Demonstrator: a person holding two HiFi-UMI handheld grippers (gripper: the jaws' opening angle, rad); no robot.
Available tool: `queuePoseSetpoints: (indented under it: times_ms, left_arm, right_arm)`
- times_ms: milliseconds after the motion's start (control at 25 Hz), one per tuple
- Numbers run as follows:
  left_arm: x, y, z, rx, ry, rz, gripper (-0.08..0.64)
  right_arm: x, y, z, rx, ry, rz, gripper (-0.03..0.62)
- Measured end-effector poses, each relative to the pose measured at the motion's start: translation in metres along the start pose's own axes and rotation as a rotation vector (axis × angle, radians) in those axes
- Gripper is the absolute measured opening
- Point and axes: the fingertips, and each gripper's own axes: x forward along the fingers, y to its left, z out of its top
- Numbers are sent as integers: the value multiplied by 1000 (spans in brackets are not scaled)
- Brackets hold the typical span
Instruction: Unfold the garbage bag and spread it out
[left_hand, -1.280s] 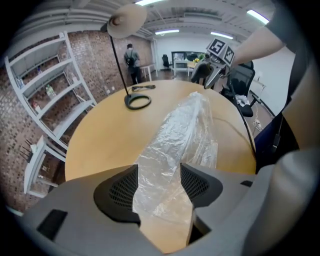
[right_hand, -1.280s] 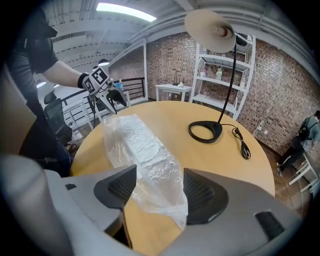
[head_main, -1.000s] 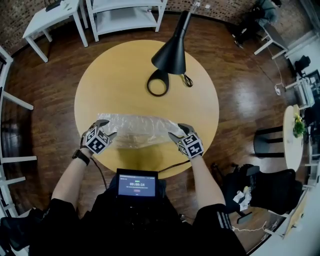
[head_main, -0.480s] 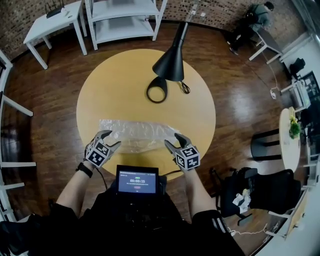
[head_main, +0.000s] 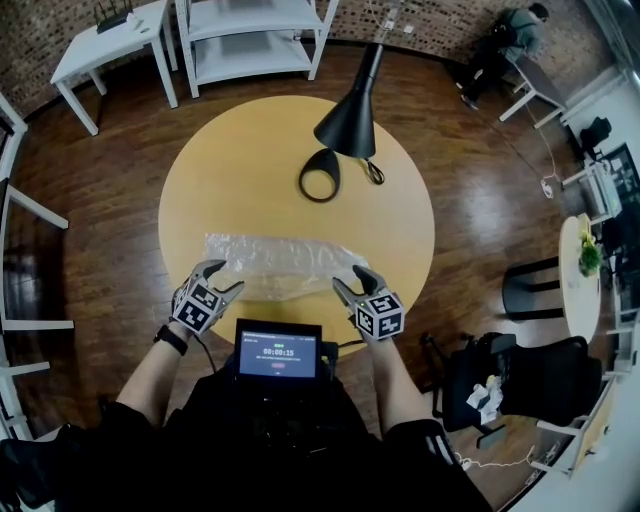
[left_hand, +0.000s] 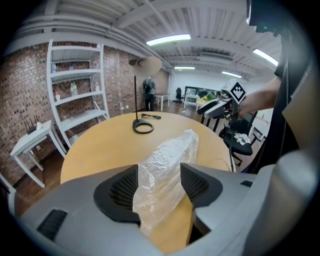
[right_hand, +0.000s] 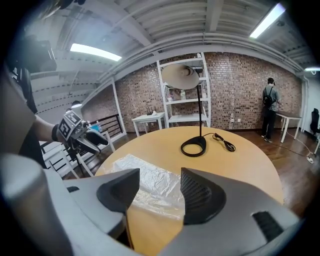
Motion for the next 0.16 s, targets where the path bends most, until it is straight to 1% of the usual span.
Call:
queuePoseSetpoints:
  times_ms: [160]
  left_arm:
    - [-3, 0, 1, -1, -10, 4, 270]
  right_arm:
    - [0, 6, 4, 3, -15, 3, 276]
